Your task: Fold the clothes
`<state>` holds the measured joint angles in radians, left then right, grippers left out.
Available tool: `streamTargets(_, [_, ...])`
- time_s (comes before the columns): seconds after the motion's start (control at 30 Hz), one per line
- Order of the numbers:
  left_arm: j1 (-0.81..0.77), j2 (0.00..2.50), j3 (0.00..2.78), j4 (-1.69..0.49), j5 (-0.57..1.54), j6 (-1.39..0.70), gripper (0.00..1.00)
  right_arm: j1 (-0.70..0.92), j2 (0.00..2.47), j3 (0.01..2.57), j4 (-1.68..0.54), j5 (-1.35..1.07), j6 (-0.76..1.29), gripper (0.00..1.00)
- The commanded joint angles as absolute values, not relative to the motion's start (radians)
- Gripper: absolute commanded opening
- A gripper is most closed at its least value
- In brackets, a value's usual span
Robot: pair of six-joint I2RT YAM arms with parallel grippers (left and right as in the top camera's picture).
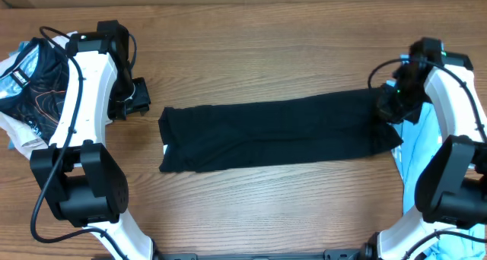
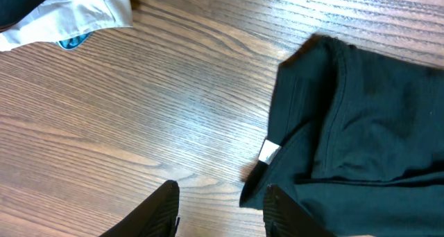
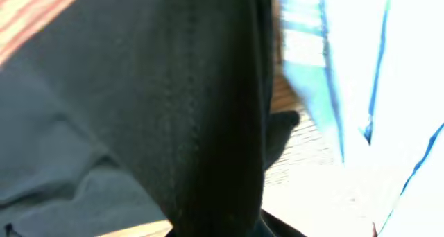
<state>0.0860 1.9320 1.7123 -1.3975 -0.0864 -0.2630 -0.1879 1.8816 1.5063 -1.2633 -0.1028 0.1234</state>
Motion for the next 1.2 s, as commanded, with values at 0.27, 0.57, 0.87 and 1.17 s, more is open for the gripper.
streamTargets(0.27, [0.089, 1.911, 1.734, -1.390, -0.054, -0.269, 0.43, 0.169, 1.882, 1.552, -1.173, -0.080, 0.215, 0.04])
streamTargets(0.57, [0.089, 1.911, 1.734, -1.390, -0.054, -0.265, 0.43, 0.354, 1.956, 1.551, -1.121, -0.084, 0.218, 0.04])
streamTargets(0.87, [0.089, 1.911, 1.734, -1.384, -0.055, -0.250, 0.43, 0.430, 2.045, 1.551, -1.032, -0.133, 0.218, 0.04])
streamTargets(1.17, [0.089, 1.911, 1.733, -1.383, -0.054, -0.250, 0.43, 0.458, 2.046, 1.551, -1.042, -0.163, 0.217, 0.04])
